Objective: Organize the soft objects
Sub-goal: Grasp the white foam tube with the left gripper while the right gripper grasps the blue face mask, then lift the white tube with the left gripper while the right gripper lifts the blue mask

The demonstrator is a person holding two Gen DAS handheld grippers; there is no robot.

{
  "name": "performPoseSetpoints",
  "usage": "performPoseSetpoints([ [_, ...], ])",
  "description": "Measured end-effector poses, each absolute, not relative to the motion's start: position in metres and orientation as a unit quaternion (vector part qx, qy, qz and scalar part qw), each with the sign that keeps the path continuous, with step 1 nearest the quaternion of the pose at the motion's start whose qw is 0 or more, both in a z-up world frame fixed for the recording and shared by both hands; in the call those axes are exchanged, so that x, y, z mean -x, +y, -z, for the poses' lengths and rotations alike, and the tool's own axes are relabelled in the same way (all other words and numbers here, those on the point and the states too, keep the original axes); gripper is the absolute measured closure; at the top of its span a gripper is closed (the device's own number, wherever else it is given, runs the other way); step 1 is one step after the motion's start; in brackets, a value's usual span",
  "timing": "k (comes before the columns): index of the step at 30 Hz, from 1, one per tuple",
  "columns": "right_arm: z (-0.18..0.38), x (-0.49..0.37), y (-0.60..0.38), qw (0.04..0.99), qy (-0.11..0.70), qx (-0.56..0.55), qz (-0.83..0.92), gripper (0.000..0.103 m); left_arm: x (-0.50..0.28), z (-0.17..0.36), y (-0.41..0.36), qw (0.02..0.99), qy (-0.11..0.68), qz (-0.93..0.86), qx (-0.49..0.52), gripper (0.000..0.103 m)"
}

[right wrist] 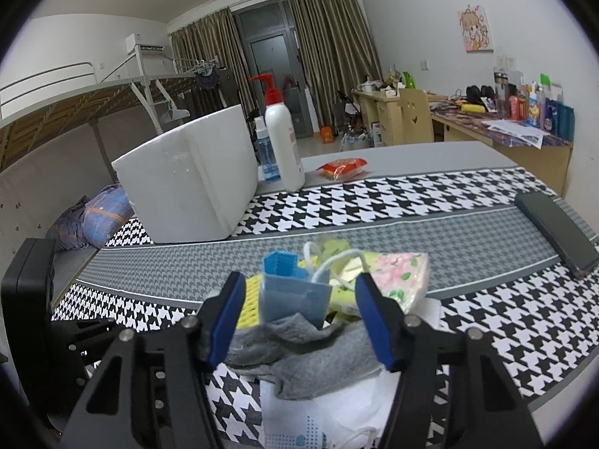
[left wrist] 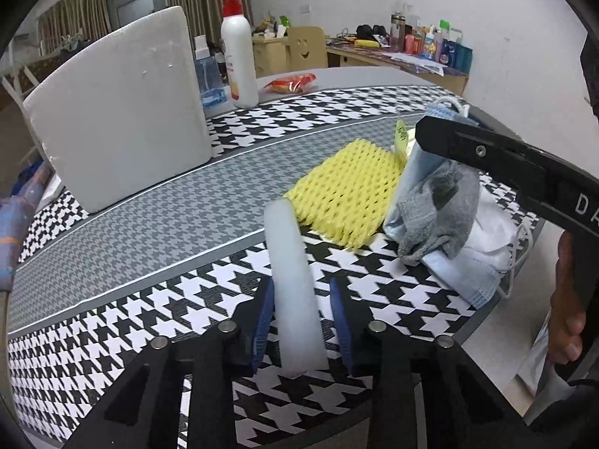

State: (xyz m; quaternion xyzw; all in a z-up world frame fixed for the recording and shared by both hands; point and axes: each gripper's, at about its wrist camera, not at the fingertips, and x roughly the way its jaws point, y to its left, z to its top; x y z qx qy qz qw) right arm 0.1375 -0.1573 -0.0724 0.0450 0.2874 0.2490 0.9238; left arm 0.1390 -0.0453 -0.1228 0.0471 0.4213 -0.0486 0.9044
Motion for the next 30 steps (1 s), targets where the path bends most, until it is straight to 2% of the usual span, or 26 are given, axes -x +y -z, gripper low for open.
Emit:
performPoseSetpoints([
  [9, 0.073, -0.139, -0.154, 0.919, 0.294, -0.048, -0.259, 0.065, -0.135, 0.121, -0.043, 0.905, 0.419, 0.047, -0.047, 0.082],
  [13, 0.072, -0.137, -0.152, 0.919, 0.293, -0.040, -0.259, 0.084, -0.132, 0.119, -0.040, 0.908, 0.414, 0.051, -0.037, 0.087],
  [16, 0.070, -0.134, -0.152, 0.920, 0.291, -0.038, -0.259, 0.091, -0.130, 0.118, -0.040, 0.910, 0.410, 0.055, -0.036, 0.088],
  [30, 0.042, -0.119, -0.157, 0.930, 0.251, -0.050, -0.262, 0.093, -0.117, 0.100, -0.027, 0.922, 0.382, 0.058, -0.014, 0.090],
])
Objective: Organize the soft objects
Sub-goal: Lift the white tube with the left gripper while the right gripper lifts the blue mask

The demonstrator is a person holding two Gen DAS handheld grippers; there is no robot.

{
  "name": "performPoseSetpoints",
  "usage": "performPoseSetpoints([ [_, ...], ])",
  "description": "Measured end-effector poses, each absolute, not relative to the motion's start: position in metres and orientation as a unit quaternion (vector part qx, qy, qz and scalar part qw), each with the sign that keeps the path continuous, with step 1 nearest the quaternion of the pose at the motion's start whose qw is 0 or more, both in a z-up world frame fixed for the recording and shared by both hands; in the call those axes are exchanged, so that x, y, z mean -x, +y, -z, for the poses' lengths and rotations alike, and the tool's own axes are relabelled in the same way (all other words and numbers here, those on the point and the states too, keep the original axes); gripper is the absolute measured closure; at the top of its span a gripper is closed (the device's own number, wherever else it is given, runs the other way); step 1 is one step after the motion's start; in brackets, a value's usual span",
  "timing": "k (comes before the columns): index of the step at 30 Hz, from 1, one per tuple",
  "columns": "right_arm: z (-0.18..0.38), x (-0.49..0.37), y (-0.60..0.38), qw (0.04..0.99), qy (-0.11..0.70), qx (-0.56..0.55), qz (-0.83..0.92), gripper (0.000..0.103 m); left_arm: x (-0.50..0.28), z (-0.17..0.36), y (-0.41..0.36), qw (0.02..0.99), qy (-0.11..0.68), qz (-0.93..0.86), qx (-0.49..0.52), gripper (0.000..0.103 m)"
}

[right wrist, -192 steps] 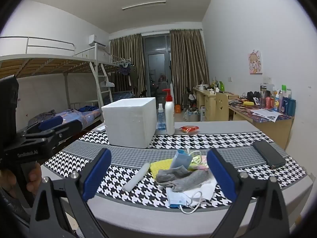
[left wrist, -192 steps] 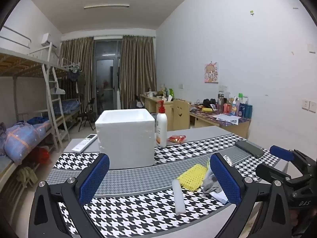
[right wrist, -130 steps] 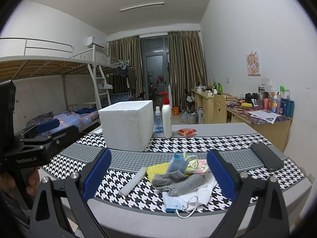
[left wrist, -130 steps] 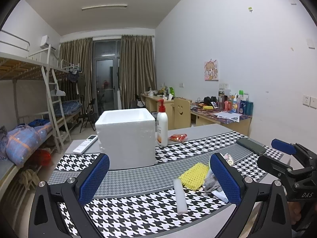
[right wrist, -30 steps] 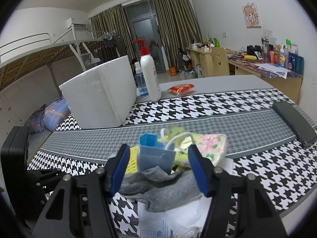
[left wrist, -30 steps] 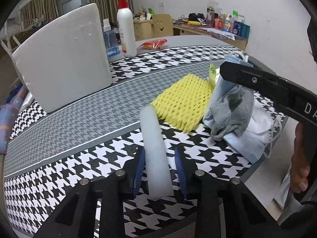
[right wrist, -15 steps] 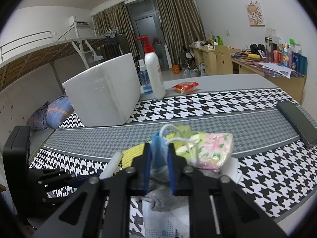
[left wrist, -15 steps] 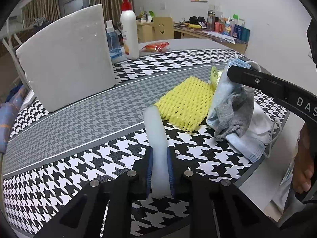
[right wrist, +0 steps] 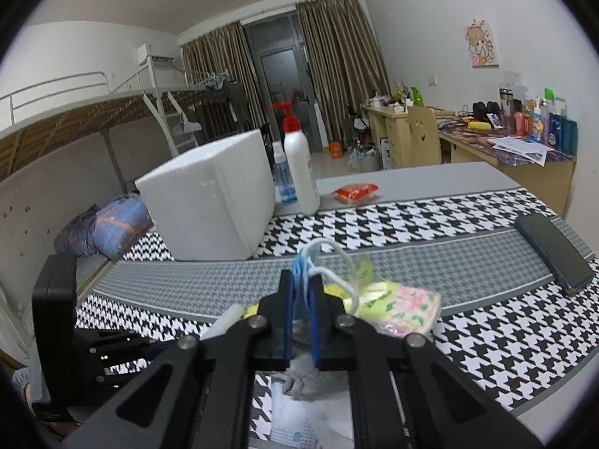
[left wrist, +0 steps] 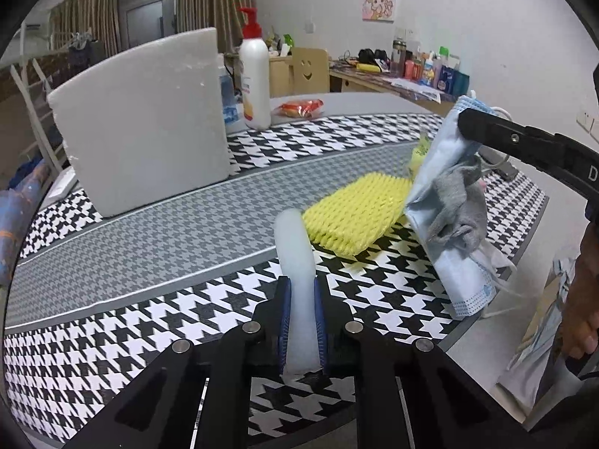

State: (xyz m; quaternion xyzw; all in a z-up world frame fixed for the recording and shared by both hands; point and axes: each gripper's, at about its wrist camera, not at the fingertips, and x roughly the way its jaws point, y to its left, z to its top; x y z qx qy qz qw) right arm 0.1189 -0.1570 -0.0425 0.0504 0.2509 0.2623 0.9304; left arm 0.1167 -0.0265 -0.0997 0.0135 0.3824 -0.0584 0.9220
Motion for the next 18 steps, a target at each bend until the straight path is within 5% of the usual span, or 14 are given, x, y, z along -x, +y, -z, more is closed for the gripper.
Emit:
performPoseSetpoints([
  [18, 0.017, -0.116, -0.157, 0.943, 0.195, -0.059, -0.263, 0.093, -0.104, 0.077, -0.012, 0.938, 0.342, 0.046, -0.006, 0.089],
])
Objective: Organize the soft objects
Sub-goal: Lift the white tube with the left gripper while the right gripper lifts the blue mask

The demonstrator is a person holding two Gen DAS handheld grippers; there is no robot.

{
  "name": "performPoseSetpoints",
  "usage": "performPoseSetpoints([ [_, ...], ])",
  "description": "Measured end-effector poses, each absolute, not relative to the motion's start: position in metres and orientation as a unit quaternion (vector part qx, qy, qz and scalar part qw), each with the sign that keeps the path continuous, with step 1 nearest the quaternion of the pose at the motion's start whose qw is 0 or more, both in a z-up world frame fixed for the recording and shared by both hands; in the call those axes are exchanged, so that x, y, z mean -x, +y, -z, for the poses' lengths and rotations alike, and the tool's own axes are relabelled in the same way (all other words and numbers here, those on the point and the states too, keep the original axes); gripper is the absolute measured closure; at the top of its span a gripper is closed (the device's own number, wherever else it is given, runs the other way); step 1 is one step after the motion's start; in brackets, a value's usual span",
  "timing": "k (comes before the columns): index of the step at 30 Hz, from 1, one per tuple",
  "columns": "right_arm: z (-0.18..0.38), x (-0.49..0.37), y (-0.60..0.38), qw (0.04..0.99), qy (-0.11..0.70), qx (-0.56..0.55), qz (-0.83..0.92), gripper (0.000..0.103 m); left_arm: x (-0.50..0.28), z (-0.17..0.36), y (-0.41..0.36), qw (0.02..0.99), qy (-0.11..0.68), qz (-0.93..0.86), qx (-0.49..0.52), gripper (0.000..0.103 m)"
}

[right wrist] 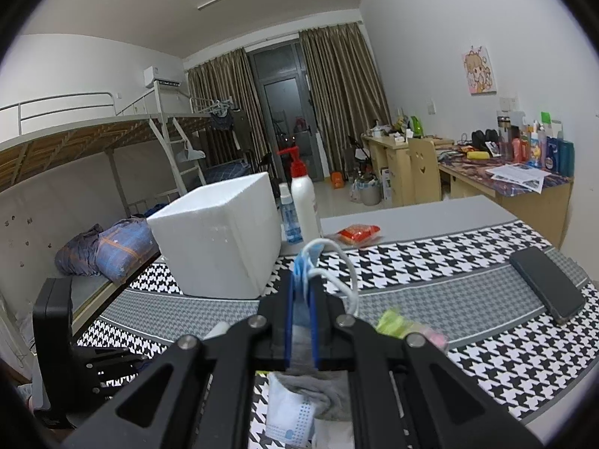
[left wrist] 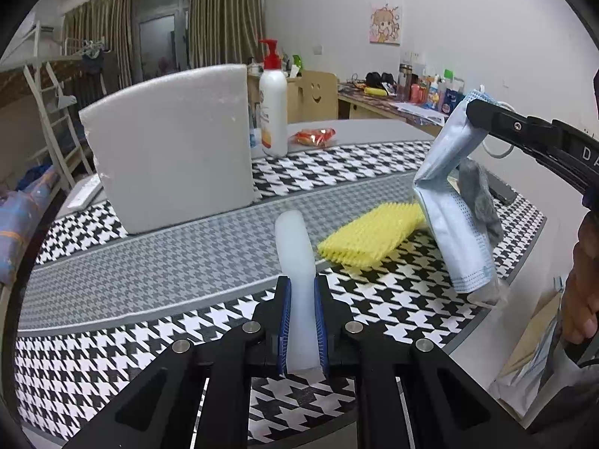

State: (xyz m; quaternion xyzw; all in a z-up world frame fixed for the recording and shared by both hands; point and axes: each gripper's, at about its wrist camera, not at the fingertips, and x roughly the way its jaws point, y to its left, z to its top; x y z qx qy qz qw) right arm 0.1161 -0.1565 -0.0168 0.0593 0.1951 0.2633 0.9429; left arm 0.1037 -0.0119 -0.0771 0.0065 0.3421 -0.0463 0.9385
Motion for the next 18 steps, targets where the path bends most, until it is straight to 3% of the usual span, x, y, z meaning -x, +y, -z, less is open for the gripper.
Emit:
performPoseSetpoints([
  [18, -0.002, -0.109, -0.156, 0.939, 0.170, -0.078, -0.290, 0.093, -0.093, 0.056, 0.002, 0.952, 0.304, 0.033, -0.009, 0.089],
])
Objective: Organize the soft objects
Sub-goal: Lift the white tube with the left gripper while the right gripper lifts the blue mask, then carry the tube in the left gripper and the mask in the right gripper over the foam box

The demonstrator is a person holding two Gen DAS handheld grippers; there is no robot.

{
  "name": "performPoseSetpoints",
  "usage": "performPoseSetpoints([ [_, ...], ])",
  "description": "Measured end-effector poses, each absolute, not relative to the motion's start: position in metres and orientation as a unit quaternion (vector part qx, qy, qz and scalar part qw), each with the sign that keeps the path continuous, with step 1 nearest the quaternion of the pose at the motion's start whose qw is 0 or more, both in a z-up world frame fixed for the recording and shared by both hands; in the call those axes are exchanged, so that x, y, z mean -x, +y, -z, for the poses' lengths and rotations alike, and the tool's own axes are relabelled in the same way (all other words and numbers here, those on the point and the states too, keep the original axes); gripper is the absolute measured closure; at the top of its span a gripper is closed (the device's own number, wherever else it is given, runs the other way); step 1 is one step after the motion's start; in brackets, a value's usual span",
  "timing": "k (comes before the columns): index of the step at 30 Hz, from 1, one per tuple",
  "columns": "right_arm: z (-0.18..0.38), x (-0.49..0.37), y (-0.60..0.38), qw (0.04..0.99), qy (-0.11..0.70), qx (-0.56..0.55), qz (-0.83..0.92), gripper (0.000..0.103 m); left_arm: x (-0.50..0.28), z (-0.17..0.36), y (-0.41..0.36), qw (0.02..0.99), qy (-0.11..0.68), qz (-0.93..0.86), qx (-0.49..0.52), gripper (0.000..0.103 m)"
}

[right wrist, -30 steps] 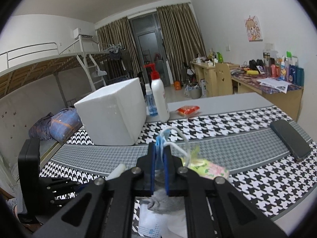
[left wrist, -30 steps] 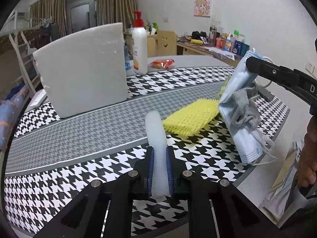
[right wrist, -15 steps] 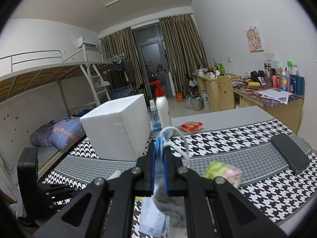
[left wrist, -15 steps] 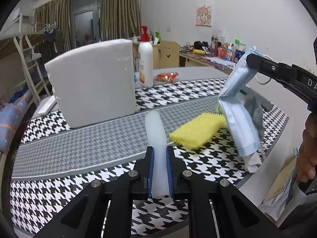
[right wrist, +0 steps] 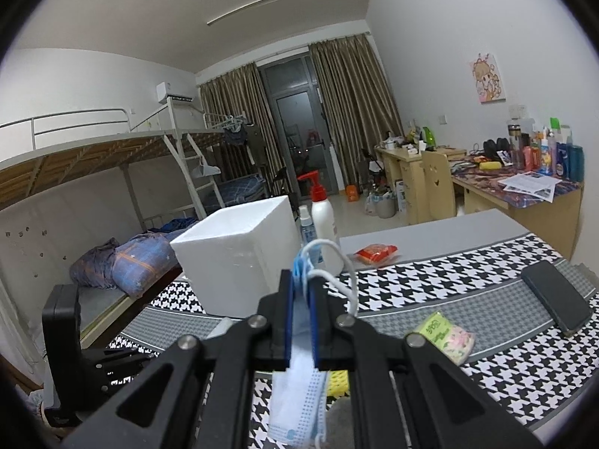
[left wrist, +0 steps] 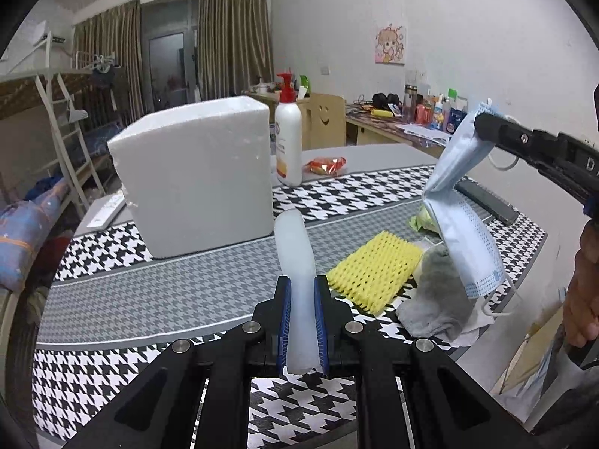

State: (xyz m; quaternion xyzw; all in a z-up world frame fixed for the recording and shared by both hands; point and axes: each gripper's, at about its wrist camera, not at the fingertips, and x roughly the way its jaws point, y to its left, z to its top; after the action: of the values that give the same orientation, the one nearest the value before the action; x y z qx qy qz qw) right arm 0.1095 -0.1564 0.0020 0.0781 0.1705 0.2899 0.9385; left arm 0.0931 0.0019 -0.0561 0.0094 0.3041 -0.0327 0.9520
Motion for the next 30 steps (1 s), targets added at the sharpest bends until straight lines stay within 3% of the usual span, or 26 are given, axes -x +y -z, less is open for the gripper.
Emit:
performPoseSetpoints([
  [30, -0.022, -0.104, -0.130, 0.945, 0.165, -0.025, -0.281, 0.093, -0.093, 0.005, 0.016, 0.971, 0.236, 0.030, -0.018, 0.089],
])
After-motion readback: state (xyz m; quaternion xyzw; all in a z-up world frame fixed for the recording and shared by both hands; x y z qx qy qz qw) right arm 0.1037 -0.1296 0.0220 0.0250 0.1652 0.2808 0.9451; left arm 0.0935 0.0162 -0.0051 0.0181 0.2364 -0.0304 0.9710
